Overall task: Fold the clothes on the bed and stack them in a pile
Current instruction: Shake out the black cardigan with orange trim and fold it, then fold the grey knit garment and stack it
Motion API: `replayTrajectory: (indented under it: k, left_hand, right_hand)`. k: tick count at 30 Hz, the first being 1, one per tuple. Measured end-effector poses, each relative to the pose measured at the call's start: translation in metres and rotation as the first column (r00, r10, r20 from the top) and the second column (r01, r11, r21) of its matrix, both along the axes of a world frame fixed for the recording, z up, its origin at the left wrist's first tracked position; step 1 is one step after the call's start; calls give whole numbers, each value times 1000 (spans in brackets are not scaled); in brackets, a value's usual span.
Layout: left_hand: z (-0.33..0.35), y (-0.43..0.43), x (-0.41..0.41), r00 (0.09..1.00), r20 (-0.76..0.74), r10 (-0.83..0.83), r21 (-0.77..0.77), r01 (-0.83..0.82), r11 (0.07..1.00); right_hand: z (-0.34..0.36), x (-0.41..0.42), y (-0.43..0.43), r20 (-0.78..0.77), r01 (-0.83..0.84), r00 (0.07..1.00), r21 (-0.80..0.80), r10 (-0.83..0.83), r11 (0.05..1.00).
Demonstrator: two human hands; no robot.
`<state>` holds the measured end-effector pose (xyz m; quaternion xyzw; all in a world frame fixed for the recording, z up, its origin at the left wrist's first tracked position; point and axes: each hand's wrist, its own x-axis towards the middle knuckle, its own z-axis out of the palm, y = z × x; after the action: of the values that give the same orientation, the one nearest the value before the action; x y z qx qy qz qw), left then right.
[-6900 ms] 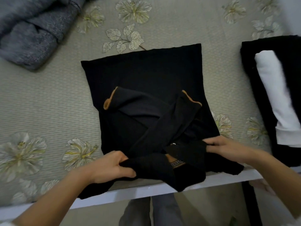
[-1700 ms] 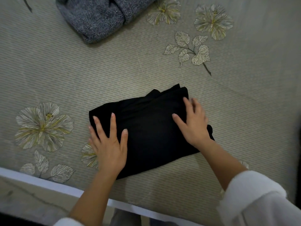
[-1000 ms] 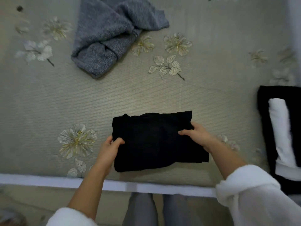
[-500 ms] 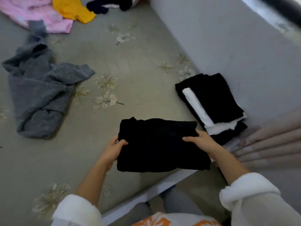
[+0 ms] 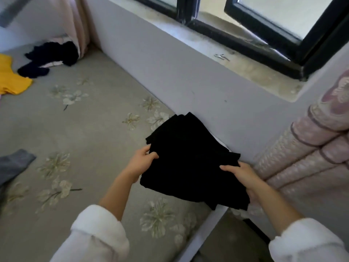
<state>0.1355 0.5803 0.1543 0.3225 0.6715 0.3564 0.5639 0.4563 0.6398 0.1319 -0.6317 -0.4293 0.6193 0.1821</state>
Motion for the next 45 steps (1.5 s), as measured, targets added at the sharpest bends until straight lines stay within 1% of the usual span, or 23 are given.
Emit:
replayTrajectory:
  k: [6, 10, 13, 14, 15, 17, 20, 21, 22, 23, 24, 25, 26, 28, 30, 31, 32, 34, 37, 39, 41, 43, 45]
  left_hand:
    - [8, 135, 26, 983, -142, -119, 1, 121, 993]
    - [7, 204, 35, 950, -257, -177, 14, 186, 982]
    - [-7, 241, 35, 916, -362, -172, 62, 208, 976]
    - [-16, 249, 34, 878, -457, -141, 81, 199, 977]
    - [-29, 254, 33, 813, -574, -99, 86, 180, 980]
    - [-58, 251, 32, 657, -748, -93, 14, 155, 988]
    - [-101, 225, 45, 590, -767, -252, -131, 241, 962]
    - [-114, 215, 52, 549, -779, -304, -165, 288, 943]
    - [-127, 206, 58, 505, -787, -354, -206, 326, 923]
    - [-137, 198, 63, 477, -782, -401, -249, 350, 903]
    - [-146, 192, 67, 456, -773, -441, -292, 362, 885]
    - [-153, 186, 70, 431, -769, -472, -328, 367, 870]
    - [-159, 181, 71, 395, -775, -493, -359, 367, 858]
    - [-166, 171, 72, 315, -793, -522, -410, 357, 839]
    - [-168, 164, 71, 249, -778, -576, -486, 341, 804]
    - [-165, 162, 71, 234, -758, -609, -524, 338, 782]
    - [-161, 163, 72, 246, -733, -634, -546, 342, 765]
    - [-148, 167, 74, 329, -684, -651, -536, 378, 755]
    - [-133, 157, 72, 493, -678, -546, -390, 388, 835]
    - [-129, 131, 66, 617, -661, -427, -275, 330, 903]
    - [-128, 97, 59, 717, -613, -332, -236, 235, 943]
    - [-126, 61, 51, 766, -587, -262, -258, 130, 957]
    - [-122, 24, 40, 785, -588, -195, -286, 24, 958]
  right_hand:
    - [-29, 8, 75, -113, 210, 971, -40, -213, 977]
    - [-52, 8, 104, -191, 265, 936, -168, -296, 949]
    - [-75, 3, 116, -182, 290, 921, -268, -344, 919]
    - [-83, 0, 117, -170, 292, 920, -304, -353, 907]
    - [-92, -3, 118, -145, 290, 926, -325, -350, 900]
    - [-106, -12, 114, -28, 266, 958, -294, -286, 918]
    - [-119, -24, 105, 127, 182, 980, -234, -156, 955]
    - [-120, -28, 102, 157, 157, 980, -214, -124, 964]
    - [-121, -32, 99, 240, 124, 967, -158, -84, 980]
    - [-120, -34, 98, 396, 48, 918, -66, -18, 997]
    - [-119, -35, 96, 567, -77, 823, 34, 45, 996]
    - [-117, -37, 94, 685, -241, 722, 112, 100, 964]
    - [-117, -39, 93, 745, -409, 645, 148, 170, 900]
    - [-120, -39, 93, 763, -653, 527, 81, 374, 753]
    - [-124, -35, 93, 712, -725, 444, -71, 544, 685]
    - [-123, -34, 93, 678, -721, 436, -130, 592, 681]
    - [-122, -33, 94, 654, -710, 442, -163, 614, 685]
    - [-117, -34, 95, 650, -708, 434, -182, 624, 682]
    - [-106, -40, 94, 721, -728, 397, -129, 568, 673]
    - [-99, -49, 89, 758, -740, 407, -53, 510, 670]
    - [-92, -63, 81, 773, -761, 416, 8, 480, 648]
    - [-84, -83, 69, 775, -803, 396, 31, 492, 596]
    - [-79, -109, 52, 777, -851, 362, 49, 516, 523]
